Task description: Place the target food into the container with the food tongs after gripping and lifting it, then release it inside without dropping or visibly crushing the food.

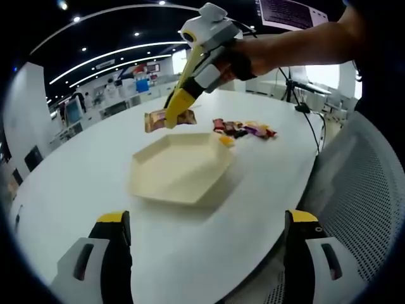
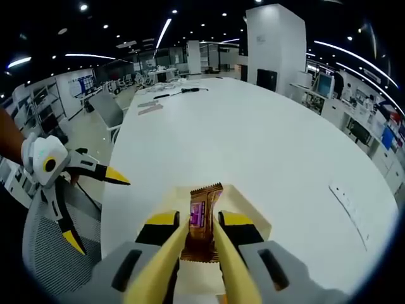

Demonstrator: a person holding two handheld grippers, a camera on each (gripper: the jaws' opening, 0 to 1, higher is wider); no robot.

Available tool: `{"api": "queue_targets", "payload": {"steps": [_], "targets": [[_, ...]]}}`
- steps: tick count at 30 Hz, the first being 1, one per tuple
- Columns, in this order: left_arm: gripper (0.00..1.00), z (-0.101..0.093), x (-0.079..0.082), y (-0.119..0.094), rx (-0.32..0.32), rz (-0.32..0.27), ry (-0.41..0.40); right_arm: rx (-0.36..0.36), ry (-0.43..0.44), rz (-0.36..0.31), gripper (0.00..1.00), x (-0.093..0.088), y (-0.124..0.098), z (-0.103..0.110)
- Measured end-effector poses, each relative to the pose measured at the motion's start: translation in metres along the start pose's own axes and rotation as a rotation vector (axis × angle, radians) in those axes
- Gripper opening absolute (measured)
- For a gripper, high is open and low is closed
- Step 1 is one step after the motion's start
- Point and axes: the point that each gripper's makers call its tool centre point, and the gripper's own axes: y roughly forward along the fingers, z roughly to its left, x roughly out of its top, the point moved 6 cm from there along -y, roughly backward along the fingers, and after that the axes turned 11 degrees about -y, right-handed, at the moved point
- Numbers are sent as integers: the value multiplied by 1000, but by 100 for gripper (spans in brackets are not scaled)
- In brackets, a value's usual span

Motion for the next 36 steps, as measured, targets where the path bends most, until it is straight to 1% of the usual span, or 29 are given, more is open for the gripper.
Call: {"api": "queue_targets", "payload": {"steps": [5,10,13,17,18,20,25,31,36], "targets": [[97,-1,-1,0,-5,6,4,-3,4,-1,24,-1,1,2],[97,0,0,0,0,3,-1,1,-10,8,24,-3,2,6],[97,1,-1,0,3,6,-3,1,-4,5,24,-4,3,6],[98,0,0,-1,-1,-4,-5,1,-9,11,24,-3,2,7],[98,0,2,-2,-4,-19,-13,1,-7,9,24,-3,2,7],[99,2,1,-1,6,-14,-12,0,-8,5,24,-2,2,8],[99,-1,2,0,-1,-15,-7,-4,-16,0,25,0,-2,10],[99,0,1,0,7,-4,-4,-9,-23,-10,25,2,-9,8],[98,0,-1,0,11,6,-8,-21,-35,-26,24,4,-19,6]]}}
